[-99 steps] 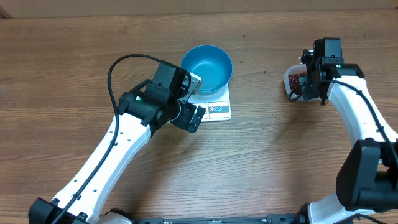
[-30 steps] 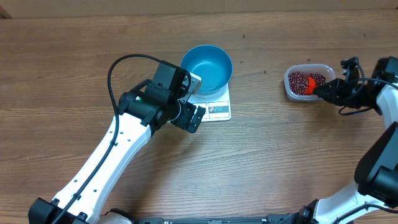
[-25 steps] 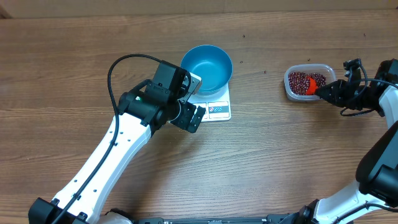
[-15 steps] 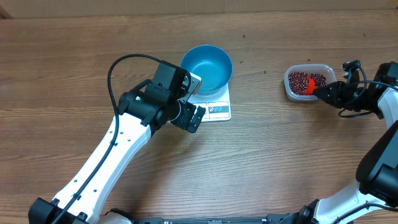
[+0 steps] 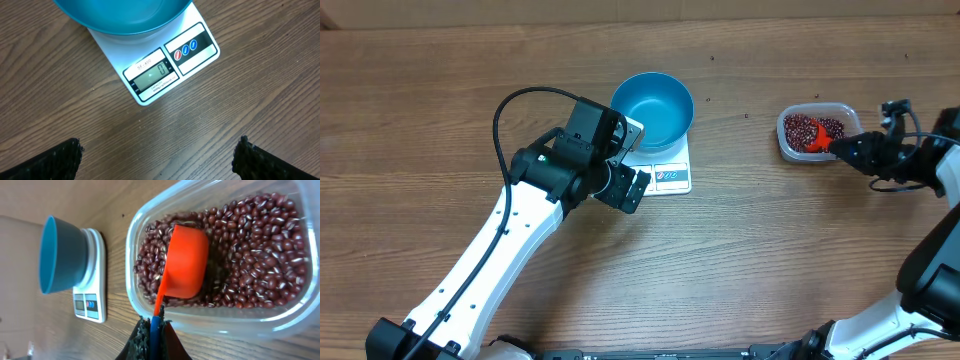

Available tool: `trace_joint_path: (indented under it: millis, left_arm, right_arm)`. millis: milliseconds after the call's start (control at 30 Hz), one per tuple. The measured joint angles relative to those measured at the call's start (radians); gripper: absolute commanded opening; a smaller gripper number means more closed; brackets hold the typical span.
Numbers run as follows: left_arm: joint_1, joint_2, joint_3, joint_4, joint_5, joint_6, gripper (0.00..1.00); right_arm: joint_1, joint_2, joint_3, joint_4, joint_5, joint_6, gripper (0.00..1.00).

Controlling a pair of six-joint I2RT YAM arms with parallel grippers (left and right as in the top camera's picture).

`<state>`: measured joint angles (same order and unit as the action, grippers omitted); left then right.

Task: Scoop item into bowl and weigh 150g on scale
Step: 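Dip the red cup into the beans and scoop with the right gripper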

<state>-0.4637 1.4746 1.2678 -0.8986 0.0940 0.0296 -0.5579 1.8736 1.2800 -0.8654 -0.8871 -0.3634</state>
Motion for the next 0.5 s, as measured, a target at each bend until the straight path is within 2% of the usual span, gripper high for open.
trace_joint_path:
  millis: [500]
  left_arm:
    - [0.0,0.0,0.0,0.0,0.0,0.0,1.0]
  right_arm:
    - [-0.062,0.0,0.0,-0.005,-0.095,0.001,0.04]
